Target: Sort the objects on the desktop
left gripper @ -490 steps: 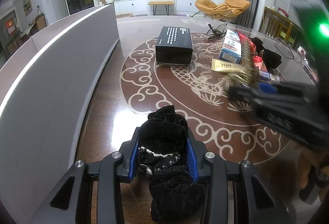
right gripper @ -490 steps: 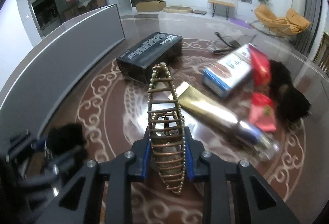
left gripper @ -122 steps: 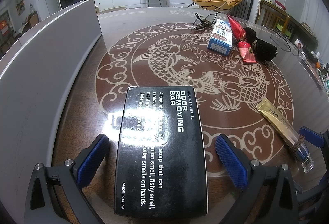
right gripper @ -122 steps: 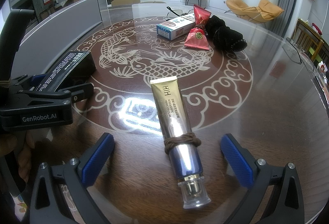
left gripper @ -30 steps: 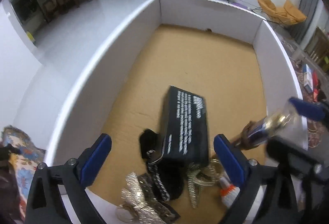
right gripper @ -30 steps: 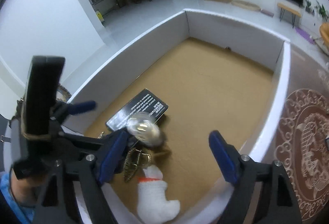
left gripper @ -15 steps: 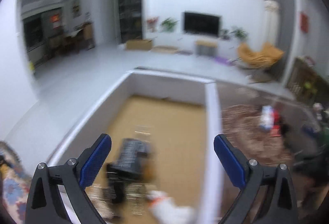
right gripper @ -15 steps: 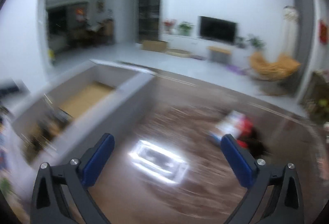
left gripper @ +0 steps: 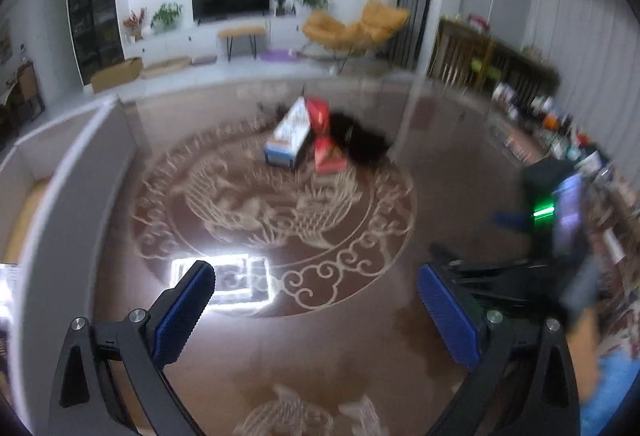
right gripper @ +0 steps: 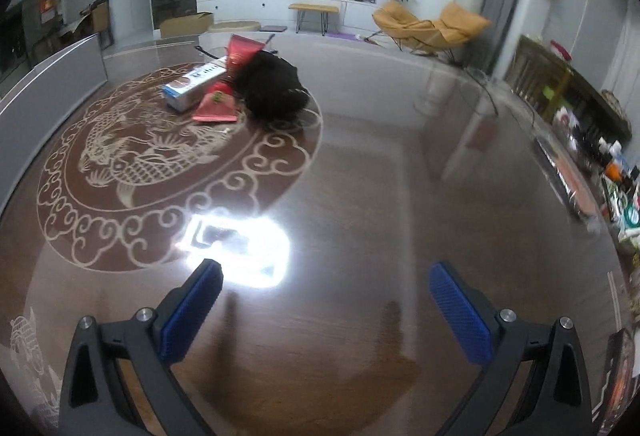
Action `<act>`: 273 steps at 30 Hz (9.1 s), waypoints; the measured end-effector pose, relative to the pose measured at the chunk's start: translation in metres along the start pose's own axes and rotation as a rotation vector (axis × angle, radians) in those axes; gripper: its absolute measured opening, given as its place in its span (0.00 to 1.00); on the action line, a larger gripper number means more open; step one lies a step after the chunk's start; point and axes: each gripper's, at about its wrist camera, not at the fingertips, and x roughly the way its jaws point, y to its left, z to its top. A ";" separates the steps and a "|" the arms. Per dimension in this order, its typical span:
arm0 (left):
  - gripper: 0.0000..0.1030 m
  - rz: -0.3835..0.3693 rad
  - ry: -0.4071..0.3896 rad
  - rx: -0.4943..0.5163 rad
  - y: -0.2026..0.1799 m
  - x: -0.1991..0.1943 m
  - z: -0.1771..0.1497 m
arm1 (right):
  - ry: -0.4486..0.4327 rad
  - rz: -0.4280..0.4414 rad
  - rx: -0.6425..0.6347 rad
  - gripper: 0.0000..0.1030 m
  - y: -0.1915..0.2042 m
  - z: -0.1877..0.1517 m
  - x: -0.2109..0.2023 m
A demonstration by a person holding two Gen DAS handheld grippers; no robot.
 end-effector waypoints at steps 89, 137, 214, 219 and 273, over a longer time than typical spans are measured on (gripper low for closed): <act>1.00 0.061 0.101 -0.003 0.016 0.080 -0.025 | 0.075 0.064 0.078 1.00 -0.009 -0.005 0.012; 1.00 0.060 0.101 -0.003 0.016 0.080 -0.025 | 0.075 0.064 0.079 1.00 -0.009 -0.005 0.013; 1.00 0.060 0.100 -0.003 0.017 0.081 -0.025 | 0.075 0.064 0.080 1.00 -0.009 -0.005 0.013; 1.00 0.060 0.100 -0.003 0.017 0.081 -0.024 | 0.075 0.064 0.080 1.00 -0.009 -0.005 0.013; 1.00 0.060 0.100 -0.003 0.017 0.081 -0.024 | 0.075 0.064 0.080 1.00 -0.009 -0.005 0.013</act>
